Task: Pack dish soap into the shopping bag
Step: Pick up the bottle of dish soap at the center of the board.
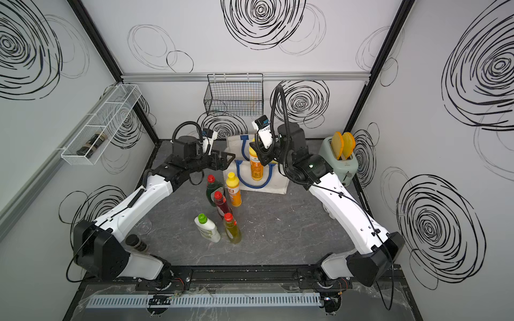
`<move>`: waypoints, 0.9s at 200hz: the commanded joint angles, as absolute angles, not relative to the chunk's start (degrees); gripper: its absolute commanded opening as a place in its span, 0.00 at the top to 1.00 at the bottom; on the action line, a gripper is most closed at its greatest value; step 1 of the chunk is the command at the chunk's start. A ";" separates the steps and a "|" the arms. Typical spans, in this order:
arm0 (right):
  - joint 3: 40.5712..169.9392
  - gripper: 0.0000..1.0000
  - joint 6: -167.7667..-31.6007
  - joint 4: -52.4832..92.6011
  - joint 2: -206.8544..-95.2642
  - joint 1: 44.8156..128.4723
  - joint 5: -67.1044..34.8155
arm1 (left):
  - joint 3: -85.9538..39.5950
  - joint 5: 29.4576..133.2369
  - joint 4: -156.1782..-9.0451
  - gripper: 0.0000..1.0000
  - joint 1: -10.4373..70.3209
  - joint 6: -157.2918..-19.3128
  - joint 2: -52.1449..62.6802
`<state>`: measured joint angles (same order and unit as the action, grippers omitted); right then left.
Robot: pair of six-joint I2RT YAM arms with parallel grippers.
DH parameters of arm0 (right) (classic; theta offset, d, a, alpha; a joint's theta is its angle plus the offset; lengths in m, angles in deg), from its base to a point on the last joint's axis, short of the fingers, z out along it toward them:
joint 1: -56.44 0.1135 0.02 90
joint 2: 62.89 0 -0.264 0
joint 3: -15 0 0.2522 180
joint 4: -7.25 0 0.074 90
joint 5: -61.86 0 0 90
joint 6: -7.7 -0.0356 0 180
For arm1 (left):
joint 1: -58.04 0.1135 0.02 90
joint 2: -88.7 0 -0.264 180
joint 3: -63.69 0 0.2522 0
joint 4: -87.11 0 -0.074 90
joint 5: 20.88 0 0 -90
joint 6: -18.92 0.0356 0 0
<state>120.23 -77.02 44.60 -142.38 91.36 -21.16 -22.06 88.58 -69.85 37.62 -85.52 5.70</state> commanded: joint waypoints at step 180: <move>142.53 1.00 -76.76 37.94 -150.95 83.90 -18.48 | -21.71 89.42 -72.09 0.04 38.26 -85.46 7.41</move>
